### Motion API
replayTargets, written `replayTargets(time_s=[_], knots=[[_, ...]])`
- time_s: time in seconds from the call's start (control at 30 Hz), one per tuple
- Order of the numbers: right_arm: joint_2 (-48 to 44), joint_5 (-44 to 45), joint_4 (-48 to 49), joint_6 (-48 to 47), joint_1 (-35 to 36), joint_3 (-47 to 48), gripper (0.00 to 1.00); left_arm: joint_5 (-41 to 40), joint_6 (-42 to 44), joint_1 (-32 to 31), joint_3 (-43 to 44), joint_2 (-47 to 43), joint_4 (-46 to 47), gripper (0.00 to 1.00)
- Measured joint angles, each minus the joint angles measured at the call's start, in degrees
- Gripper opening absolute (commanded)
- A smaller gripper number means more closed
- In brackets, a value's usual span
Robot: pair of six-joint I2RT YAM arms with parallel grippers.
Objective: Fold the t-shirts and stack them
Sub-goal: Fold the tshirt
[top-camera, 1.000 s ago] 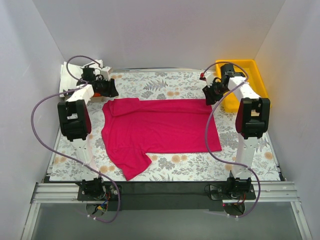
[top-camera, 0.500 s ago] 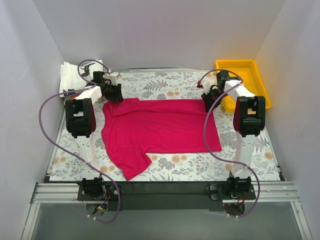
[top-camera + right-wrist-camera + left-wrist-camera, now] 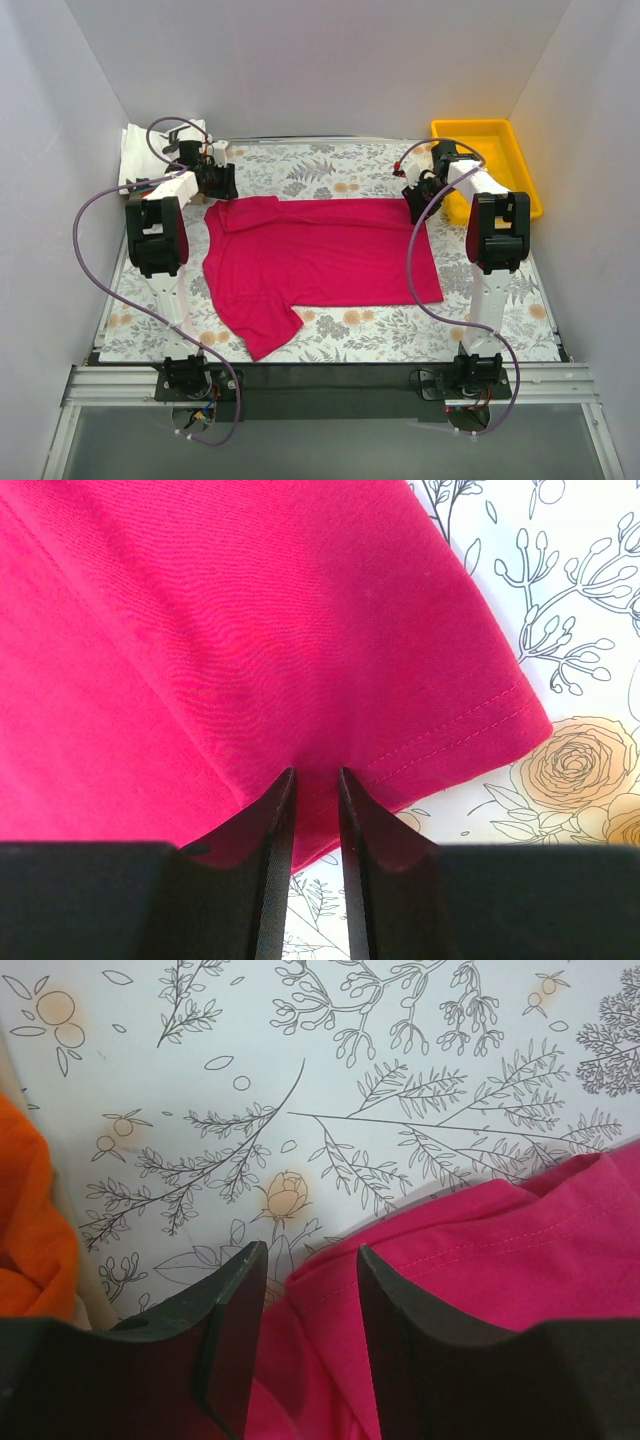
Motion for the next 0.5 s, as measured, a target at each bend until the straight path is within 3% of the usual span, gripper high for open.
replayTargets(time_s=[0.5], knots=[[0.0, 0.3, -0.2, 0.0, 0.1, 0.3, 0.27, -0.9, 0.8, 0.0, -0.4, 0.0, -2.6, 0.28]])
